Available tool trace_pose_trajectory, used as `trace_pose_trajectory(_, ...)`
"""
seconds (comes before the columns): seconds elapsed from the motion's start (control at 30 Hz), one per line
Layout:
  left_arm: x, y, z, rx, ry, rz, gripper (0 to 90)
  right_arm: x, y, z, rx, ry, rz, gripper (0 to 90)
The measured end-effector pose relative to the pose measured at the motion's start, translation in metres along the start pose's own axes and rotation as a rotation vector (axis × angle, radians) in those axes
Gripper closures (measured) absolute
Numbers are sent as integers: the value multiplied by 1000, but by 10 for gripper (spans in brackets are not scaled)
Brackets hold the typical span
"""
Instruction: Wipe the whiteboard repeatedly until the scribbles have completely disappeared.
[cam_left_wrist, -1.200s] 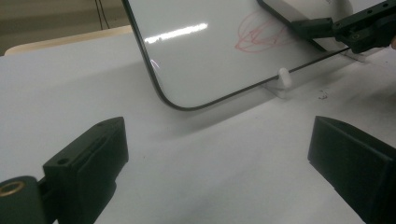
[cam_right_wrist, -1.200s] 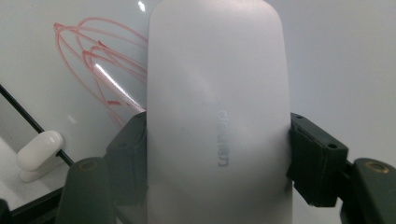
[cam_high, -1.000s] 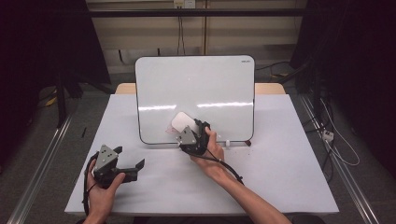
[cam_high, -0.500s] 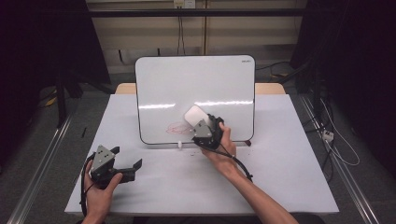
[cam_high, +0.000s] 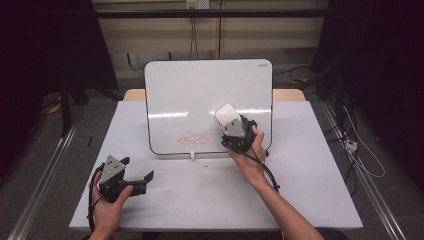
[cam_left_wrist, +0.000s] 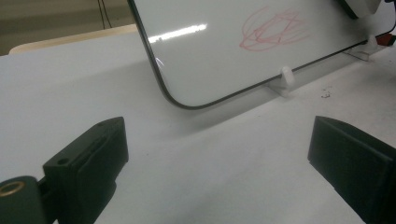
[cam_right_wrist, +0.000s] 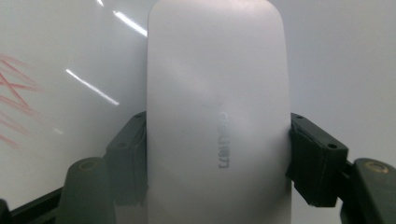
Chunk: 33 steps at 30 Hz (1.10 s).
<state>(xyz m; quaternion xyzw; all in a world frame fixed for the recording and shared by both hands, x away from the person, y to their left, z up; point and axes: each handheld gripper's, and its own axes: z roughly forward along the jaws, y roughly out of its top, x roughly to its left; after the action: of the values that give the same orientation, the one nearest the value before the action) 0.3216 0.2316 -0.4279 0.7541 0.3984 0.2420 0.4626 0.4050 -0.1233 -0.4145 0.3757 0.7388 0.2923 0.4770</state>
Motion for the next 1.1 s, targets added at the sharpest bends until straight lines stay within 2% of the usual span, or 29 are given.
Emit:
trace_pose_trajectory(0.37, 0, 0, -1, -4, 0, -3, 50, 29, 17, 5, -29, 41, -31, 315)
trace_pose_trajectory(0.4, 0, 0, -1, -4, 0, 0, 50, 36, 21, 6, -35, 50, -43, 315)
trace_pose_trajectory(0.57, 0, 0, -1, -10, 5, -9, 50, 46, 27, 7, -46, 59, -69, 315)
trace_pose_trajectory(0.7, 1, 0, -2, -1, 4, 4, 50, 55, 31, 8, -54, 69, -83, 316)
trace_pose_trajectory(0.73, 1, 0, -2, -2, 3, 4, 50, 62, 33, 8, -55, 83, -88, 316)
trace_pose_trajectory(0.8, 0, 1, -2, -5, 3, 2, 50, 64, 34, 8, -55, 83, -94, 317)
trace_pose_trajectory(0.83, 0, 1, -1, -11, 4, -4, 50, 71, 37, 9, -56, 90, -107, 317)
trace_pose_trajectory(0.97, 0, 1, -2, -2, 4, 10, 50, 81, 40, 10, -64, 100, -125, 316)
trace_pose_trajectory(1.1, 1, 1, -2, -3, 4, 10, 50, 85, 41, 11, -68, 83, -118, 316)
